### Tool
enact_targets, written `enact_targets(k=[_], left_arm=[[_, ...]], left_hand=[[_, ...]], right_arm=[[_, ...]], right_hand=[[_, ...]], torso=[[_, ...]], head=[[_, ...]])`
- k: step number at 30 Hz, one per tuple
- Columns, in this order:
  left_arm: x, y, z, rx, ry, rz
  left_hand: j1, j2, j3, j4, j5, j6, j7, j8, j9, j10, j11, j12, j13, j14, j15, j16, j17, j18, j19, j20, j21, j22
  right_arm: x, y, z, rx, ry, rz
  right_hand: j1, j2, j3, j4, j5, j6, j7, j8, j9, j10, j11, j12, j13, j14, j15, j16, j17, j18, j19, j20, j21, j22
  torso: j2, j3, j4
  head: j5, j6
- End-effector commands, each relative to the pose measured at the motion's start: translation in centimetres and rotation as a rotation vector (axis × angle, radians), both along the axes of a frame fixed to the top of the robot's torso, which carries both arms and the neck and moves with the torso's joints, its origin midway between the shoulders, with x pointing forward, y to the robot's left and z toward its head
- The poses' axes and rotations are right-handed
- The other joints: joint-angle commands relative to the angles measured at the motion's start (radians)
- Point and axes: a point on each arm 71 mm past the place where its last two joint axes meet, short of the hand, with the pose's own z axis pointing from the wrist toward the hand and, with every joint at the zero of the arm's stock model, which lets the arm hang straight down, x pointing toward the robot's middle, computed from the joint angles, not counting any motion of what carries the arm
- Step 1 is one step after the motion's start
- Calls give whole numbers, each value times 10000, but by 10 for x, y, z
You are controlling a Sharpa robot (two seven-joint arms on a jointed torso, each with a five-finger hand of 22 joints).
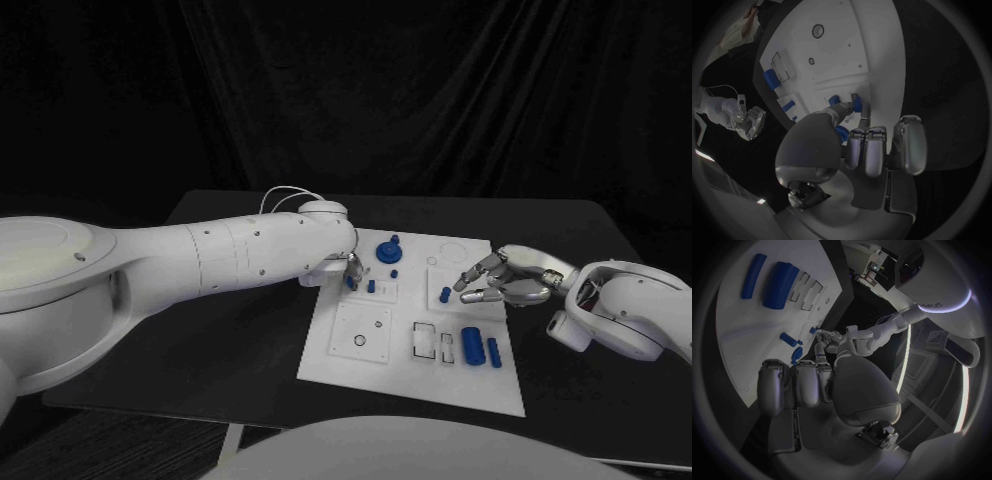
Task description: Assemble the parts on the task board
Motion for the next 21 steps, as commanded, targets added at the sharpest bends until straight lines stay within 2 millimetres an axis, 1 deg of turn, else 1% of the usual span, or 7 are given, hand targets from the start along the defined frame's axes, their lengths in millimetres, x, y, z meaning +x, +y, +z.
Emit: enact_targets(k=[1, 11, 16, 21], left_arm=[[-2, -2, -1, 107, 45, -2], [-4, -5, -2, 66, 101, -113], [-4, -6, -3, 57, 107, -122], [-3, -7, -4, 61, 118, -131]], left_hand=[[96, 60, 273, -191, -39, 803, -772, 6, -11, 974, -56, -28, 2565, 1039, -80, 26, 2635, -1, 495, -51, -30, 2014], [96, 60, 273, -191, -39, 803, -772, 6, -11, 974, -56, -28, 2565, 1039, -80, 26, 2635, -1, 495, -51, -30, 2014], [96, 60, 273, -191, -39, 803, -772, 6, -11, 974, -56, -28, 2565, 1039, -80, 26, 2635, -1, 495, -51, -30, 2014], [84, 61, 276, -175, -51, 803, -770, -6, -15, 973, -54, -30, 2564, 1039, -77, 26, 2635, 0, 493, -50, -38, 2013]], right_arm=[[-1, -1, -1, -44, -20, -131], [-1, -1, -1, -48, -17, -140], [0, -1, -1, -46, -8, -127], [0, 0, -2, -43, -1, -116]], right_hand=[[343, 367, 6, -35, -17, 32, 23, -12, -2, 300, -9, -155, -1999, 413, -81, -37, -15, 200, 405, 57, -54, 2154], [343, 367, 6, -35, -17, 32, 23, -12, -2, 300, -9, -155, -1999, 413, -81, -37, -15, 200, 405, 57, -54, 2154], [351, 366, 0, -43, -15, 32, 25, -13, -4, 300, -7, -150, -1994, 410, -79, -41, -22, 199, 406, 59, -51, 2155], [351, 366, 0, -43, -15, 32, 25, -13, -4, 300, -7, -150, -1994, 410, -79, -41, -22, 199, 406, 59, -51, 2155]], torso=[[3, 3, 3], [-1, 1, 4], [2, 2, -3], [-2, 3, -2]], head=[[-24, -2], [-20, -2], [9, -2], [1, -2]])
